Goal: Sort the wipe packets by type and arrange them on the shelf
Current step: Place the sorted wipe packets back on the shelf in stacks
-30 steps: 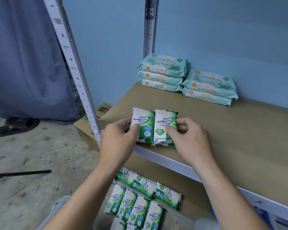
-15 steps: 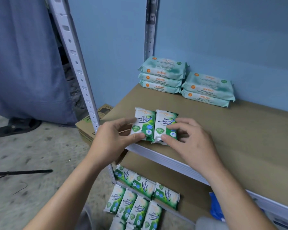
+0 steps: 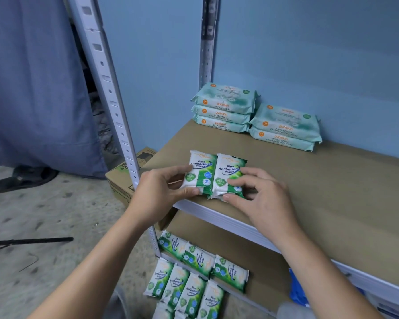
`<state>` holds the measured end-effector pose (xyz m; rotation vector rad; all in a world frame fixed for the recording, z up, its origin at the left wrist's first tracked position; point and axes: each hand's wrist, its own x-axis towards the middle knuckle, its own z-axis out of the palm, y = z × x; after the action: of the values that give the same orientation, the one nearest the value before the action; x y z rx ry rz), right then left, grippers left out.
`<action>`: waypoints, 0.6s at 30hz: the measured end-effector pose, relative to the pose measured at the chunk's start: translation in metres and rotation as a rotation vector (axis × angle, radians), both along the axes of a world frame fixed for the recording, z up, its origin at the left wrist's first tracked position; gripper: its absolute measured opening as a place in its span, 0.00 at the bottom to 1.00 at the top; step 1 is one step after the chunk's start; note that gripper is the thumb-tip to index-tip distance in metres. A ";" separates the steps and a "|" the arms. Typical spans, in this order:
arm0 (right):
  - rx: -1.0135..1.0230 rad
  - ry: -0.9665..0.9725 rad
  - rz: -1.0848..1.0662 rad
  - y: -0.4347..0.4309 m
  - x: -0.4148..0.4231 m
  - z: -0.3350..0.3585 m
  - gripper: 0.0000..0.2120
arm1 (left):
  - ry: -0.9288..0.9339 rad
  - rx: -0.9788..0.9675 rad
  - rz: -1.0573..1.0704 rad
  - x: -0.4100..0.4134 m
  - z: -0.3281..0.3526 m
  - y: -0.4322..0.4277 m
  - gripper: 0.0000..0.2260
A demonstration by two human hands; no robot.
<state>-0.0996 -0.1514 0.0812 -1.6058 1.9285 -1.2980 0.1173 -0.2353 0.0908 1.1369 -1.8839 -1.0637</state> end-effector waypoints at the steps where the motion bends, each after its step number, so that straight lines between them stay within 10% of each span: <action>1: -0.007 0.002 -0.002 -0.001 0.000 -0.001 0.15 | 0.004 -0.009 0.011 -0.001 -0.002 -0.001 0.26; 18: 0.047 0.172 0.097 -0.061 -0.011 -0.001 0.24 | -0.248 -0.224 0.091 -0.019 -0.012 -0.066 0.23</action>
<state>-0.1102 -0.2126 0.0799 -1.8155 1.9351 -1.1004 0.0985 -0.3013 0.0786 1.2535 -2.0600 -0.6661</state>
